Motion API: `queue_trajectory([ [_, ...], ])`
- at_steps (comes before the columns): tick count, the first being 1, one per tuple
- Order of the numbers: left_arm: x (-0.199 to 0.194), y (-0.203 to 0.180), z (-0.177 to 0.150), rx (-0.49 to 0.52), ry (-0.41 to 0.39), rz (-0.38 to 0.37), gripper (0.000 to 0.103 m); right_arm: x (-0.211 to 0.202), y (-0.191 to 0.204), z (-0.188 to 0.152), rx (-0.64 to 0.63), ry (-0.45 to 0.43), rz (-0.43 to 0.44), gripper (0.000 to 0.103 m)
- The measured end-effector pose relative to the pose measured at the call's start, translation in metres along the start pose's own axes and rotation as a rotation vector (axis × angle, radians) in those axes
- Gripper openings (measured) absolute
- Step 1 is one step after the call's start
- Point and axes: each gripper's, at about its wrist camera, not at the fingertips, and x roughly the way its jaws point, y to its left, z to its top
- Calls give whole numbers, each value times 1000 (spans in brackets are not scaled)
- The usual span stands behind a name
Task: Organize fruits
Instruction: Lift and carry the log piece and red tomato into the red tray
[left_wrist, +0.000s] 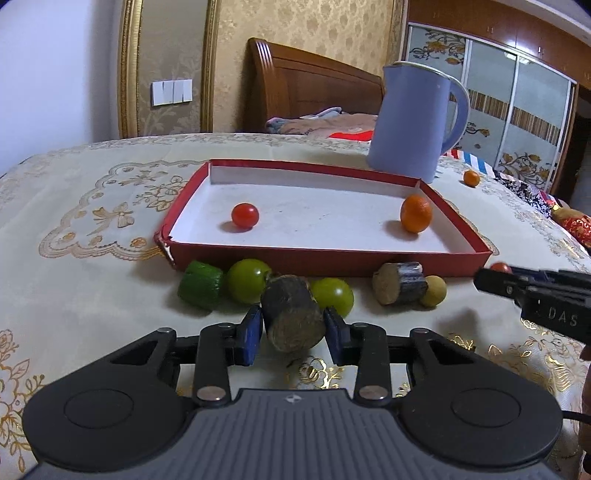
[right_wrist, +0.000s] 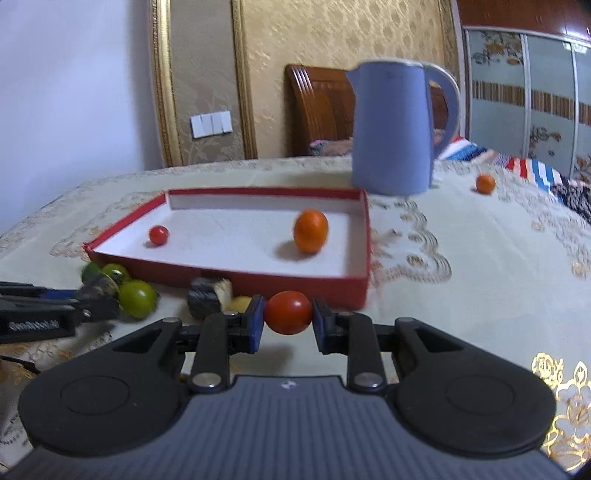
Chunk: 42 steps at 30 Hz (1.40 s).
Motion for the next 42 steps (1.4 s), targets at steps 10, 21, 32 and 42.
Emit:
queue_trajectory([
  [10,5,-1,0,11,53,-22,35,2,7,5,-24,-14,-10,26],
  [21,15,-6,-5,64,49,17,32,17,-5,-6,30,30,8,26],
  [32,12,-7,-3,63,44,30,32,17,-4,-7,26,34,7,26],
  [42,8,-5,14,24,52,13,32,11,1,6,-5,12,-7,26],
])
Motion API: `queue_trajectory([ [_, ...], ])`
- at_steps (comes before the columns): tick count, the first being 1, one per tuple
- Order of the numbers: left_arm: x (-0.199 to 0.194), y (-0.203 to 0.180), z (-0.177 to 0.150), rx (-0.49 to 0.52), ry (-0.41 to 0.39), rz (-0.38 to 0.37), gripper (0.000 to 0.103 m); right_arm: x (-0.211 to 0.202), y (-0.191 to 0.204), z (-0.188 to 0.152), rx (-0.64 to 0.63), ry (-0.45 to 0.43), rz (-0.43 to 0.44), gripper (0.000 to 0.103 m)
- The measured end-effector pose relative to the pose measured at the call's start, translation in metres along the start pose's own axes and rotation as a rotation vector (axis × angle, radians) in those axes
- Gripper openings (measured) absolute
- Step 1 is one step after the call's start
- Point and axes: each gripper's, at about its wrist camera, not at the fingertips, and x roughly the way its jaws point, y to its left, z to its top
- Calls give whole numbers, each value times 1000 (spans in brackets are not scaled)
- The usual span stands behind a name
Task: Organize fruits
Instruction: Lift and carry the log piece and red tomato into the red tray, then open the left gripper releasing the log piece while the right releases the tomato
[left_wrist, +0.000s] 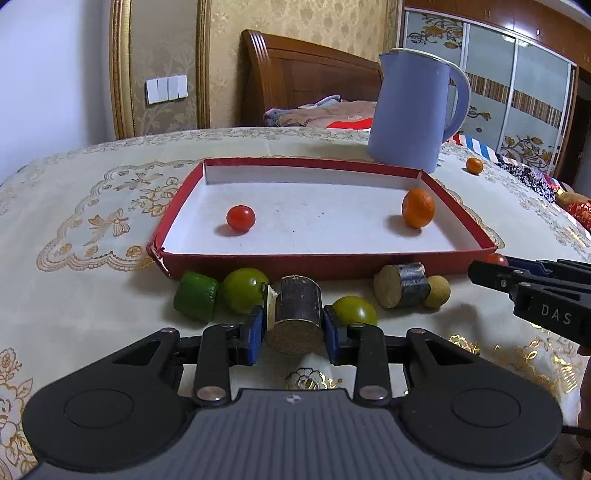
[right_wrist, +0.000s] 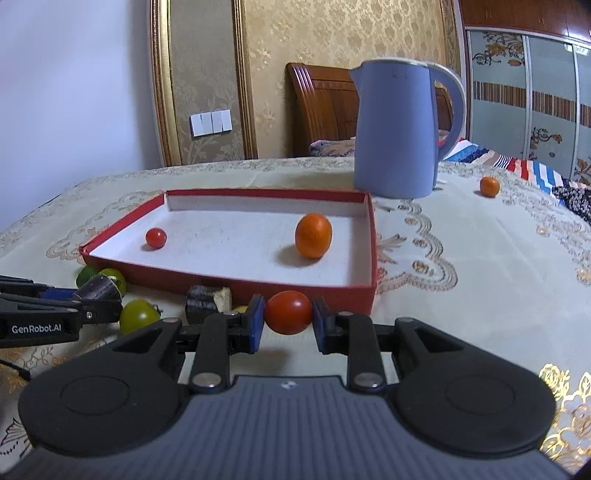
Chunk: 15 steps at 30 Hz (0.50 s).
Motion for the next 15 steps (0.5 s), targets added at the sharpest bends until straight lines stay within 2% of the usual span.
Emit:
queue_trajectory([
  [9,-8,-6,25,-10,-30,-1,32,0,8,23,-29,-21,2,26],
  [15,7,-1,41,-9,-60,39,32,15,13,39,-40,-34,-17,26],
])
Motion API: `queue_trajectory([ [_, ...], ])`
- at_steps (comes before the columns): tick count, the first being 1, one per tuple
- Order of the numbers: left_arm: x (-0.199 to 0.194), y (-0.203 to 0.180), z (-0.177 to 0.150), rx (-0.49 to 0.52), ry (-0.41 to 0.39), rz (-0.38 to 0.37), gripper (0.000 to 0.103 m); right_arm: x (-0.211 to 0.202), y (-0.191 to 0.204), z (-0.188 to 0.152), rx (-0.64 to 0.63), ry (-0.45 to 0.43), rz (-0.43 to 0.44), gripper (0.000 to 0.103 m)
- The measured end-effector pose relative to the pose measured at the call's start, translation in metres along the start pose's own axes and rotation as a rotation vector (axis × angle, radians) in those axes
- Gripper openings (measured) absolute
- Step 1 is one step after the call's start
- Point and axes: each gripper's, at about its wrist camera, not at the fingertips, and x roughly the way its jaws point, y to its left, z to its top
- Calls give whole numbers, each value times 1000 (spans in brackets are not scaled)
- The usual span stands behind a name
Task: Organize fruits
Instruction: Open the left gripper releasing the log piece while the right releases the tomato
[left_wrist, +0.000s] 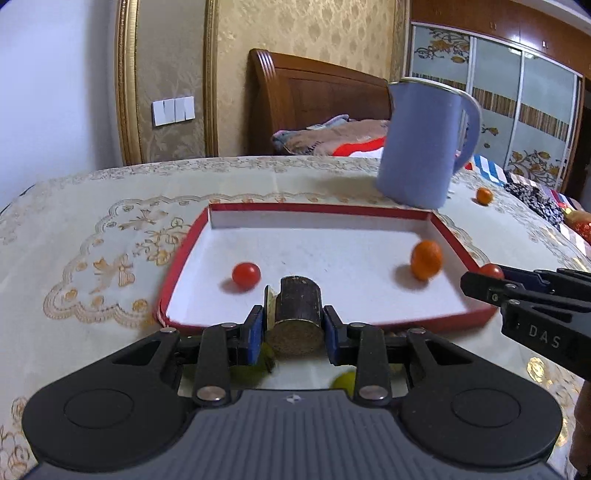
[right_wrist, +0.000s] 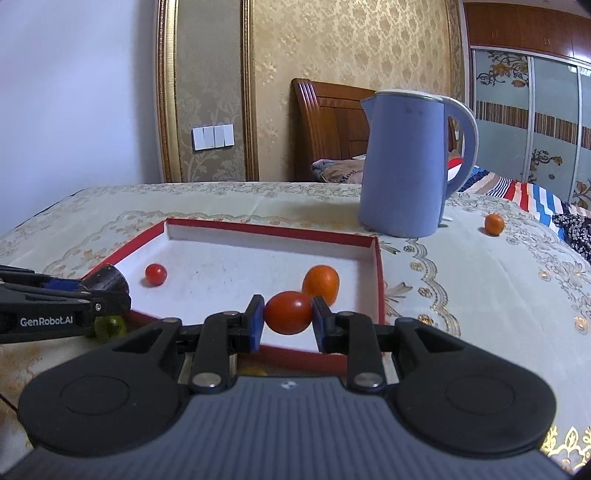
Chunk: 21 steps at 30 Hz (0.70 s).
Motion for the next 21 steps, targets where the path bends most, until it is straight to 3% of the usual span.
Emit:
queue_trajectory([
  [13,51,16,13,-43,25,38,32,76,2,14,54,110,15,26],
  [21,74,25,8,-74,79,46,32,99,7,12,43,134,9,26],
])
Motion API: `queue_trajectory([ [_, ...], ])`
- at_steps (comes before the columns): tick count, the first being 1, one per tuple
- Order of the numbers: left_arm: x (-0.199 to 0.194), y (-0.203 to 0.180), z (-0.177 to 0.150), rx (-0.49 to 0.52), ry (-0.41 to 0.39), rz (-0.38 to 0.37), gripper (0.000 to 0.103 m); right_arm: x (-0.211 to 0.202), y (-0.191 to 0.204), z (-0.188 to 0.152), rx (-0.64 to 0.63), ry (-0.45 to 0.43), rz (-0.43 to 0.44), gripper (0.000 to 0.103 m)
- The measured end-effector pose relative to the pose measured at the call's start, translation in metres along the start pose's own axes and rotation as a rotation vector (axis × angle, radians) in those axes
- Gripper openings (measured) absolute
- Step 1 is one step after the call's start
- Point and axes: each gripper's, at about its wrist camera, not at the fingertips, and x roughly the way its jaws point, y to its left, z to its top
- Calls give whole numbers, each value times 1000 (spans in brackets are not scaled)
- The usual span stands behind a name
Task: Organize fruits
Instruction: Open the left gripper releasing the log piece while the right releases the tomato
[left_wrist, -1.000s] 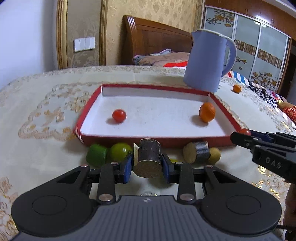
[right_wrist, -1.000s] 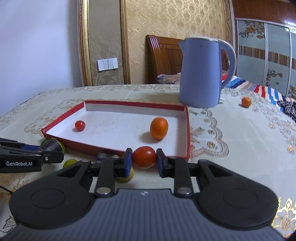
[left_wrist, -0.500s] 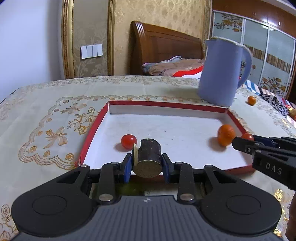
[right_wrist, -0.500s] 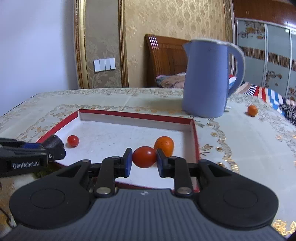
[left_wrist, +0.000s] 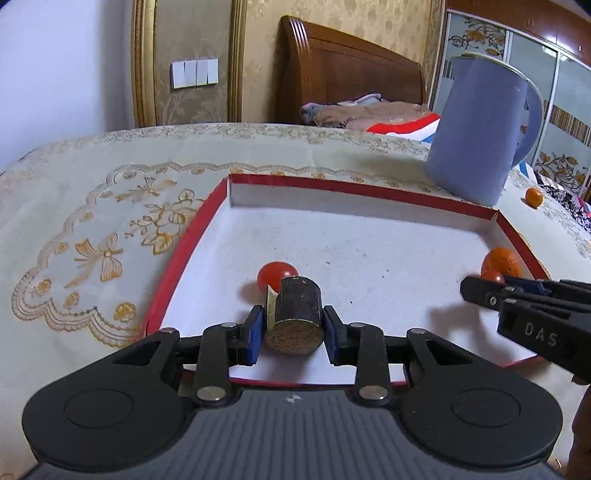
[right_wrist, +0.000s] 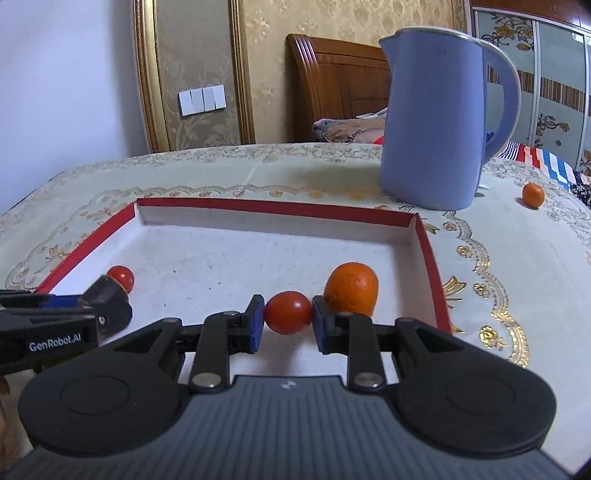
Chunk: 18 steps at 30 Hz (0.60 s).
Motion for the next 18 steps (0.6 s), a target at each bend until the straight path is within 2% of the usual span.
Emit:
queue_trajectory([
  [9,3,1,1,-2,-4,5,32,14,1,4,-4,15,-30,26],
  [18,5,1,2,9,-7,12,32,17,0,1,-2,34,-6,26],
])
